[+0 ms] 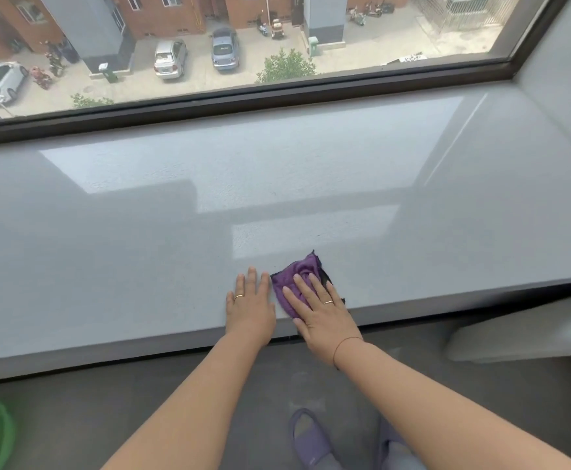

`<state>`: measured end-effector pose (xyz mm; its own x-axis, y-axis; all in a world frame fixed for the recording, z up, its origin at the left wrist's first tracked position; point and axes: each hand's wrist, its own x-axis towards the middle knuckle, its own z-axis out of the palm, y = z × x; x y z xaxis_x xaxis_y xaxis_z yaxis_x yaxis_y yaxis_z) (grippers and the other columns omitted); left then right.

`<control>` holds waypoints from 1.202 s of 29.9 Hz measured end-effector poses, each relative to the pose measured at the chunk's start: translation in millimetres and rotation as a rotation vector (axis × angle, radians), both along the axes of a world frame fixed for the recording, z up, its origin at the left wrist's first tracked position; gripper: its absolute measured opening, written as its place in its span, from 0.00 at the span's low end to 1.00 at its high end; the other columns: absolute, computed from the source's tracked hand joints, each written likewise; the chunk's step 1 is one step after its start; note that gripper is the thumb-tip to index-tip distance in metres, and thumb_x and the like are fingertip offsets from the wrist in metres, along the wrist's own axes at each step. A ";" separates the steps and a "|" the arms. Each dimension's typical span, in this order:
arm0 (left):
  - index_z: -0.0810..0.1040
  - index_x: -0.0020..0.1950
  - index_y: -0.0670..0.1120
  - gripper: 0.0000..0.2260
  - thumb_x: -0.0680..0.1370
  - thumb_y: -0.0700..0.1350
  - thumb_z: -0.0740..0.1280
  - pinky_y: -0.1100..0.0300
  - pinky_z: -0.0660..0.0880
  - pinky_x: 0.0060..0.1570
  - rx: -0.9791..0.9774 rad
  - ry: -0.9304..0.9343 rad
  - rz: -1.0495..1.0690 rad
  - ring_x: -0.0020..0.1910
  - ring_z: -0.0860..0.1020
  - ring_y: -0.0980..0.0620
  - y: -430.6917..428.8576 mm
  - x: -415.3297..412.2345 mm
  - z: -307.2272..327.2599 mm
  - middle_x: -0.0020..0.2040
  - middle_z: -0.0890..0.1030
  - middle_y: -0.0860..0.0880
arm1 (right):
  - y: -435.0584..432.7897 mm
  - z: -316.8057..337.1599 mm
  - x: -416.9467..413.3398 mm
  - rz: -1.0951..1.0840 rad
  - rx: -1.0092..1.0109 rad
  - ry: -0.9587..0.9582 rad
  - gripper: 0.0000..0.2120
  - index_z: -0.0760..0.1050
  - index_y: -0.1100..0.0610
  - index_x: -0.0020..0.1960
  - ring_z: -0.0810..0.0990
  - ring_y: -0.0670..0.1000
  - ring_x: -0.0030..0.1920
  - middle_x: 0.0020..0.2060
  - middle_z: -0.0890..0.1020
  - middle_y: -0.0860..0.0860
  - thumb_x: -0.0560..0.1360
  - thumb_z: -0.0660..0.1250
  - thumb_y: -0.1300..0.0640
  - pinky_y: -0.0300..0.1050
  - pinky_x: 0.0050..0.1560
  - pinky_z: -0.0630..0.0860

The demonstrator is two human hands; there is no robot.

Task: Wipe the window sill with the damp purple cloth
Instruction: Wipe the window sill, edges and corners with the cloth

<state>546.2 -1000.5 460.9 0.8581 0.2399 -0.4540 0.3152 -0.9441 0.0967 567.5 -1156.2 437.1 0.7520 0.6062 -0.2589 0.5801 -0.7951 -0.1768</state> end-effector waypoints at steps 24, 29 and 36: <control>0.41 0.77 0.48 0.26 0.83 0.50 0.48 0.50 0.43 0.75 -0.018 -0.162 -0.060 0.77 0.40 0.48 -104.4 79.6 1.7 0.78 0.40 0.48 | -151.1 0.0 115.4 -0.163 -0.062 -0.090 0.27 0.38 0.47 0.77 0.37 0.51 0.76 0.77 0.39 0.48 0.81 0.44 0.45 0.50 0.74 0.35; 0.41 0.77 0.48 0.27 0.82 0.52 0.49 0.51 0.41 0.74 -0.006 -0.173 -0.022 0.77 0.40 0.49 -116.6 98.6 -3.1 0.78 0.40 0.48 | -215.1 11.5 179.6 -0.569 -0.119 -0.019 0.27 0.40 0.50 0.77 0.40 0.53 0.77 0.78 0.41 0.51 0.81 0.45 0.46 0.53 0.76 0.41; 0.43 0.78 0.49 0.28 0.82 0.56 0.49 0.51 0.42 0.74 0.007 -0.194 0.068 0.77 0.41 0.48 -148.3 109.1 -16.6 0.79 0.41 0.48 | -111.5 0.8 143.6 -0.227 0.021 -0.001 0.28 0.37 0.48 0.77 0.34 0.54 0.76 0.77 0.37 0.50 0.81 0.44 0.45 0.52 0.72 0.29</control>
